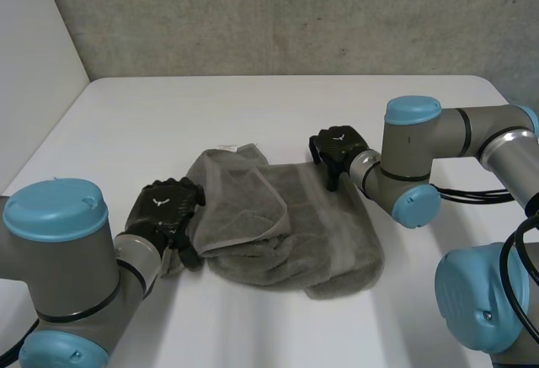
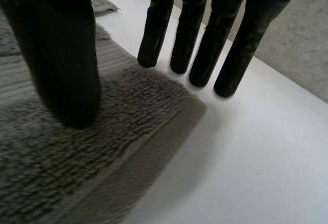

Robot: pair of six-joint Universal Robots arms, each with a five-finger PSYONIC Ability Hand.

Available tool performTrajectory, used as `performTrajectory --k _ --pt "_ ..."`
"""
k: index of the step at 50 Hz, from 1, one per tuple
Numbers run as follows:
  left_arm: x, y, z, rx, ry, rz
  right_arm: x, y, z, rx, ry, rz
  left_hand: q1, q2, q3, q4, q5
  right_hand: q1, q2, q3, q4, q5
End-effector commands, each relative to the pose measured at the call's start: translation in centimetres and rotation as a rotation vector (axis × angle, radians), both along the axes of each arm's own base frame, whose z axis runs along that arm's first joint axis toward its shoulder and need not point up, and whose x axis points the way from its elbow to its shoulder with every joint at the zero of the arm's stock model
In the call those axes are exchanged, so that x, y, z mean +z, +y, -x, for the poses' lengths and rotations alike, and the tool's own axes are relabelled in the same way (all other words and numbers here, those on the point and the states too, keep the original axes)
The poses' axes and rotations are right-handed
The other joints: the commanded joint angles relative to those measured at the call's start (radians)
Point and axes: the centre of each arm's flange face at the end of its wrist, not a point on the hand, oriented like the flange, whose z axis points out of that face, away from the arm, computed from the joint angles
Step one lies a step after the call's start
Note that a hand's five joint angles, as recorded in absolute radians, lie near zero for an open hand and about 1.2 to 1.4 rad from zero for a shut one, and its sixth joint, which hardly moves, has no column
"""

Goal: Fold the towel.

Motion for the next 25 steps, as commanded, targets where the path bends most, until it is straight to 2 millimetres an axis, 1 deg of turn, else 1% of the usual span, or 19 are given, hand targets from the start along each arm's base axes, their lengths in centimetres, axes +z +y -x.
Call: performTrajectory --k 1,7,9,12,14,15,17,18,20,21,22,23,24,25 --pt "0.2 0.1 0.0 -0.009 0.005 0.002 1.4 0.2 0.2 0.013 -0.049 -0.047 -0.065 -0.069 -0.07 -0.073 -0.056 0.441 0.434 0.46 0.458 0.547" --pt "0.2 0.3 0.0 -0.01 0.004 0.0 2.3 0.7 0.4 0.017 -0.047 -0.076 -0.065 -0.069 -0.07 -0.073 -0.056 0.441 0.434 0.46 0.459 0.548" --pt "0.2 0.2 0.0 -0.009 0.005 0.002 3.5 1.1 0.6 0.016 -0.042 -0.089 -0.065 -0.069 -0.07 -0.073 -0.056 0.441 0.434 0.46 0.459 0.548" --pt "0.2 0.2 -0.1 -0.006 0.004 0.0 3.6 1.4 0.9 0.017 -0.025 -0.115 -0.065 -0.069 -0.07 -0.073 -0.056 0.441 0.434 0.46 0.459 0.548" --pt "0.2 0.2 -0.1 -0.006 0.004 0.0 3.5 2.2 2.0 0.013 0.011 -0.193 -0.065 -0.069 -0.07 -0.073 -0.056 0.441 0.434 0.46 0.459 0.548" --pt "0.2 0.2 -0.1 -0.007 0.005 0.001 3.5 2.3 2.0 0.013 0.011 -0.193 -0.065 -0.069 -0.07 -0.073 -0.056 0.441 0.434 0.46 0.459 0.548" --pt "0.2 0.2 -0.1 -0.007 0.005 0.0 3.7 3.0 2.8 0.011 0.053 -0.213 -0.065 -0.069 -0.07 -0.073 -0.056 0.441 0.434 0.46 0.459 0.548" --pt "0.2 0.2 -0.1 -0.007 0.004 -0.001 3.7 3.0 2.8 0.011 0.053 -0.213 -0.065 -0.069 -0.07 -0.073 -0.056 0.441 0.434 0.46 0.459 0.548" --pt "0.2 0.2 -0.1 -0.005 0.004 -0.001 3.8 3.4 3.9 0.003 0.085 -0.211 -0.065 -0.069 -0.07 -0.073 -0.056 0.441 0.434 0.46 0.459 0.548" --pt "0.2 0.2 -0.1 -0.006 0.004 -0.001 3.8 3.4 3.9 0.003 0.085 -0.211 -0.065 -0.069 -0.07 -0.073 -0.056 0.441 0.434 0.46 0.459 0.548" --pt "0.2 0.2 -0.1 -0.006 0.004 -0.001 4.1 3.8 4.2 0.0 0.084 -0.204 -0.065 -0.069 -0.07 -0.073 -0.056 -0.026 -0.033 -0.007 -0.008 0.081" --pt "0.2 0.2 -0.2 -0.004 0.004 -0.001 4.2 3.8 4.3 0.0 0.084 -0.203 -0.065 -0.069 -0.07 -0.073 -0.056 -0.031 -0.038 -0.011 -0.013 0.076" --pt "0.2 0.2 -0.2 -0.004 0.004 -0.001 4.5 4.2 4.4 -0.002 0.079 -0.193 -0.065 -0.069 -0.07 -0.073 -0.056 -0.673 -0.68 -0.654 -0.655 -0.566" --pt "0.2 0.2 -0.2 -0.004 0.004 -0.001 5.0 4.6 4.6 -0.005 0.072 -0.18 -0.065 -0.069 -0.07 -0.073 -0.056 -0.735 -0.742 -0.715 -0.717 -0.628"
